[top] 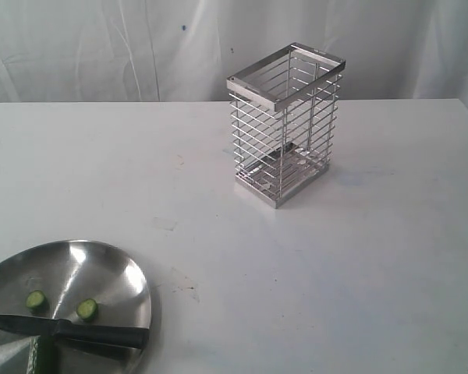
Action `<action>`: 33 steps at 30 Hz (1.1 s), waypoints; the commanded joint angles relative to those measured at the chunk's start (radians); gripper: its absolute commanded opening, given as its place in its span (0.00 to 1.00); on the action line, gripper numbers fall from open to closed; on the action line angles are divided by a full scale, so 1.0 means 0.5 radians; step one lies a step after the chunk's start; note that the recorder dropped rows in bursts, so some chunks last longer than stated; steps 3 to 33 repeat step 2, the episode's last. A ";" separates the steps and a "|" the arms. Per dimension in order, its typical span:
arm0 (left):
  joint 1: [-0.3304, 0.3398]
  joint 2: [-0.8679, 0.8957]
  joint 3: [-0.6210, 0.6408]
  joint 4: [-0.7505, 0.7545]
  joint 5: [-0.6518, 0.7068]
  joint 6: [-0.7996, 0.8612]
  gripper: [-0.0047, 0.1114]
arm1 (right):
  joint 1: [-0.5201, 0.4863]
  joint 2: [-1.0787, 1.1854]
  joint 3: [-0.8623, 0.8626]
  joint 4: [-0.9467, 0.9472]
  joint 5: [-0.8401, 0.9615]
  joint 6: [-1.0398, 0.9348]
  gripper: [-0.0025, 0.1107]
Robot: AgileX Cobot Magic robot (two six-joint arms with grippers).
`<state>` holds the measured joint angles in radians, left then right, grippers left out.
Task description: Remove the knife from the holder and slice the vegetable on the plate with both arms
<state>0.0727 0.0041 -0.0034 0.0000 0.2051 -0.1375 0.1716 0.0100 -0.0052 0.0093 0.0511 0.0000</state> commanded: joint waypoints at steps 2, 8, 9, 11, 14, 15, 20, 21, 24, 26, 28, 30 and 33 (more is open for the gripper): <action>-0.006 -0.008 0.007 0.011 0.010 0.013 0.04 | -0.006 -0.010 0.010 -0.003 -0.005 0.000 0.02; -0.006 -0.008 0.007 0.011 0.010 0.013 0.04 | -0.006 -0.010 0.010 -0.003 -0.005 0.000 0.02; -0.006 -0.008 0.007 0.011 0.010 0.013 0.04 | -0.006 -0.010 0.010 -0.003 -0.005 0.000 0.02; -0.006 -0.008 0.007 0.011 0.010 0.013 0.04 | -0.006 -0.010 0.010 -0.003 -0.005 0.000 0.02; -0.006 -0.008 0.007 0.011 0.010 0.013 0.04 | -0.006 -0.010 0.010 -0.003 -0.005 0.000 0.02; -0.006 -0.008 0.007 0.011 0.010 0.013 0.04 | -0.006 -0.010 0.010 -0.003 -0.005 0.000 0.02; -0.006 -0.008 0.007 0.011 0.010 0.013 0.04 | -0.006 -0.010 0.010 -0.003 -0.005 0.000 0.02; -0.006 -0.008 0.007 0.011 0.010 0.013 0.04 | -0.006 -0.010 0.010 -0.003 -0.005 0.000 0.02; -0.006 -0.008 0.007 0.011 0.010 0.013 0.04 | -0.006 -0.010 0.010 -0.003 -0.005 0.000 0.02; -0.006 -0.008 0.007 0.011 0.010 0.013 0.04 | -0.006 -0.010 0.010 -0.003 -0.005 0.000 0.02; -0.006 -0.008 0.007 0.011 0.010 0.013 0.04 | -0.006 -0.010 0.010 -0.003 -0.005 0.000 0.02; -0.006 -0.008 0.007 0.011 0.010 0.013 0.04 | -0.006 -0.010 0.010 -0.003 -0.005 0.000 0.02; -0.006 -0.008 0.007 0.011 0.010 0.013 0.04 | -0.006 -0.010 0.010 -0.003 -0.005 0.000 0.02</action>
